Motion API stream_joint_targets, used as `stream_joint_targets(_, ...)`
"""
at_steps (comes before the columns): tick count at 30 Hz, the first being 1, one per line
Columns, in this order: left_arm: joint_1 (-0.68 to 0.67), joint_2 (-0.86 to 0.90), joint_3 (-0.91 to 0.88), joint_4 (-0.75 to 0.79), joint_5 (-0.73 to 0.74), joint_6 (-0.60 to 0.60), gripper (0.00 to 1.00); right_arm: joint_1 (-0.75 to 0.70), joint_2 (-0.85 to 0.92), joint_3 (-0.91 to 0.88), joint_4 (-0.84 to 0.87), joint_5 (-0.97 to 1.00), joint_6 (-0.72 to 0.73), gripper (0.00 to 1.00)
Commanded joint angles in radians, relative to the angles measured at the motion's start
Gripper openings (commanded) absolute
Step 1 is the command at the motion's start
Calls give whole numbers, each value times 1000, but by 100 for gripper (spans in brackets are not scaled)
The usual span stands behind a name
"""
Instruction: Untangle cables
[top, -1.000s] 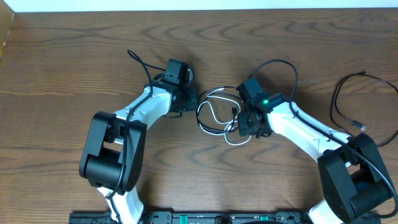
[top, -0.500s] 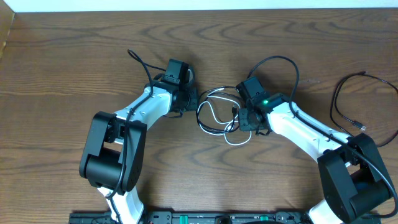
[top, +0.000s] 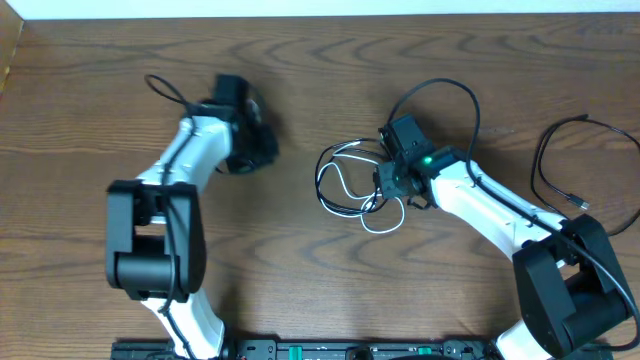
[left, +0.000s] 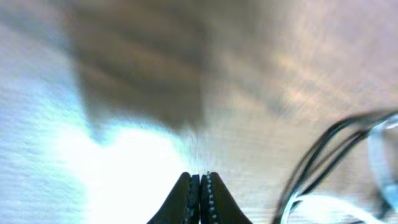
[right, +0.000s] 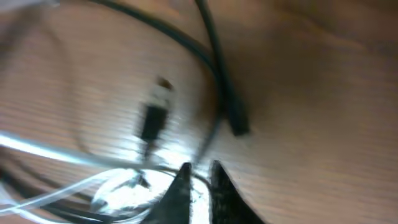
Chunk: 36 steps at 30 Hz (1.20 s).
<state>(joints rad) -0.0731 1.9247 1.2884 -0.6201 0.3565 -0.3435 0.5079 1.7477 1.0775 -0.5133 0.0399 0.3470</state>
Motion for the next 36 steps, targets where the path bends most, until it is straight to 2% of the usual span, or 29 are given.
stream_joint_targets(1, 50, 3, 13, -14, 88, -5, 8, -3, 5, 40, 37, -156, 1, 1)
stream_joint_targets(4, 72, 3, 0, -24, 89, -6, 8, 6, 6, 39, 58, -257, 76, 1)
stream_joint_targets(8, 71, 3, -5, -24, 89, -10, 8, 39, 6, 39, 63, -264, 121, 3)
stream_joint_targets(11, 65, 3, -5, -23, 89, -10, 8, 70, 7, 39, 68, -223, 155, 8)
stream_joint_targets(15, 63, 3, -5, -22, 89, -10, 7, 102, 7, 39, 70, -133, 222, 9)
stream_joint_targets(20, 63, 3, -5, -18, 88, -10, 8, 135, 10, 39, 81, -95, 233, 9)
stream_joint_targets(23, 63, 3, -5, -18, 89, -11, 8, 154, 24, 39, 89, -97, 233, 19)
stream_joint_targets(25, 63, 3, -4, -18, 89, -10, 8, 168, 40, 39, 100, -103, 232, 34)
stream_joint_targets(26, 63, 3, -5, -18, 88, -10, 8, 174, 50, 39, 106, -106, 232, 37)
stream_joint_targets(29, 63, 3, -5, -14, 89, -11, 8, 196, 97, 39, 148, -123, 231, 42)
stream_joint_targets(33, 63, 3, -5, -11, 89, -10, 8, 221, 171, 39, 233, -144, 232, 41)
stream_joint_targets(36, 63, 3, -5, -11, 89, -10, 8, 232, 224, 39, 294, -196, 232, 33)
